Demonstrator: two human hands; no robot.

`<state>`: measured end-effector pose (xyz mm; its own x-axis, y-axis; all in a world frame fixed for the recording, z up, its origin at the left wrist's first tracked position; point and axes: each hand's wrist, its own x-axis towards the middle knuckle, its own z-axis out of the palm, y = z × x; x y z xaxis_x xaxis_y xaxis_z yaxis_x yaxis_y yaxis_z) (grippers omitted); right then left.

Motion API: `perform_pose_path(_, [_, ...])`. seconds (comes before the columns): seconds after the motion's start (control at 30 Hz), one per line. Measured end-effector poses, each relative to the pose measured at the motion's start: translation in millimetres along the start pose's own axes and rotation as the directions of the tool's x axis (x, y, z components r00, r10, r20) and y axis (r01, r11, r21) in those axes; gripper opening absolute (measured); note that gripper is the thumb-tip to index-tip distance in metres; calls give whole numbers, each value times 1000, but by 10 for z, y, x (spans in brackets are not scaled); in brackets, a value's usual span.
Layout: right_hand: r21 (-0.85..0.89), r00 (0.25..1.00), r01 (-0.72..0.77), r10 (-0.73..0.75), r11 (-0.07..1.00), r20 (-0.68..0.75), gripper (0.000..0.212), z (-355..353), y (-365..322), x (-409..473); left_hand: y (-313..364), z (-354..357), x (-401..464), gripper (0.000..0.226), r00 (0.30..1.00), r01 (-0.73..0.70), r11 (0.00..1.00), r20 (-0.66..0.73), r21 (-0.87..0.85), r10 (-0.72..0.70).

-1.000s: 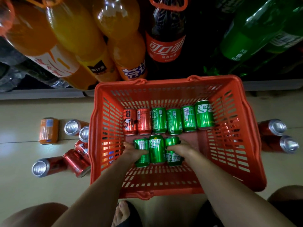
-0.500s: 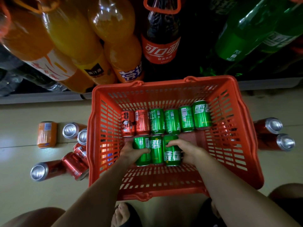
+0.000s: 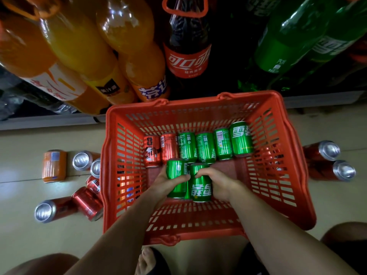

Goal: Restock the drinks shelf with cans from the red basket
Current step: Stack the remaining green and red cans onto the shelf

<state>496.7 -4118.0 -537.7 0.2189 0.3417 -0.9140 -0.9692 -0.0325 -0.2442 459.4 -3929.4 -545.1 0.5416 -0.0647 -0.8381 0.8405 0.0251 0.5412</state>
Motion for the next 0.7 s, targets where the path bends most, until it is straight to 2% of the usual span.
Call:
perform_pose_path(0.1, [13,1000,4,-4,1000,18,55,54,-11,-17,18,43,-86,70,1000,27,998,-2,-63,-27])
perform_pose_path(0.17, [10,1000,5,-6,1000,20,59,67,-25,-31,22,57,-113,62,999,46,996,14,-70,-45])
perform_pose_path(0.33, [35,999,18,-20,999,50,53,81,-69,-132,49,28,-169,66,999,33,997,35,-73,-31])
perform_pose_path(0.53, [61,997,50,-53,997,48,27,142,-74,-411,115,38,-356,74,995,-86,996,56,-30,88])
perform_pose_path(0.7, [73,982,173,-177,982,60,43,315,-113,-946,390,92,-854,70,974,-224,975,45,7,223])
